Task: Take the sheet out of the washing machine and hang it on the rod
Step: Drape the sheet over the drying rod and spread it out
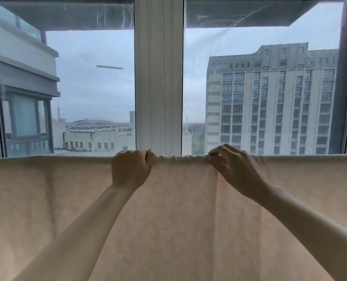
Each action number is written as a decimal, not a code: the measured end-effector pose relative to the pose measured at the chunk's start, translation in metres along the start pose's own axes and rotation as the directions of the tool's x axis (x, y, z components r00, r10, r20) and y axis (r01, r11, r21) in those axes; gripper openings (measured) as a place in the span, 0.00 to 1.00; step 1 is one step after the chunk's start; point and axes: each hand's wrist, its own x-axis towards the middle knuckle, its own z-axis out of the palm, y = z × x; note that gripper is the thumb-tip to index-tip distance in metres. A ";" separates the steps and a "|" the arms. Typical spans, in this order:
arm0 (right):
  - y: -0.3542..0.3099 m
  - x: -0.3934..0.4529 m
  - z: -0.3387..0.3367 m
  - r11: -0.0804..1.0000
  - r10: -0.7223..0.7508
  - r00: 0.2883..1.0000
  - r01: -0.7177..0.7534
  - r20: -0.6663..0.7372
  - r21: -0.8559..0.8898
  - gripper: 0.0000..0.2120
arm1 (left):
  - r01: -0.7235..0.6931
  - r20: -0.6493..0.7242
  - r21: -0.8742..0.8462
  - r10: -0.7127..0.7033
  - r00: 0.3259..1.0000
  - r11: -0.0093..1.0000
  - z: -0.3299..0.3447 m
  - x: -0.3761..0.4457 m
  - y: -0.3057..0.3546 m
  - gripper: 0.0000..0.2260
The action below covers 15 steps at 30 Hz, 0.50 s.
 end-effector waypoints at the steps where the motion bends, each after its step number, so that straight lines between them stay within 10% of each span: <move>1: 0.000 -0.001 -0.002 0.999 0.006 1.000 -0.006 -0.003 0.045 0.10 | -0.003 -0.002 0.005 0.003 1.000 1.000 -0.001 0.000 0.000 0.22; 15: 0.004 0.070 -0.023 0.997 0.052 0.998 -0.051 -0.019 0.059 0.06 | -0.031 0.069 0.035 0.028 0.997 0.999 -0.019 -0.003 0.002 0.27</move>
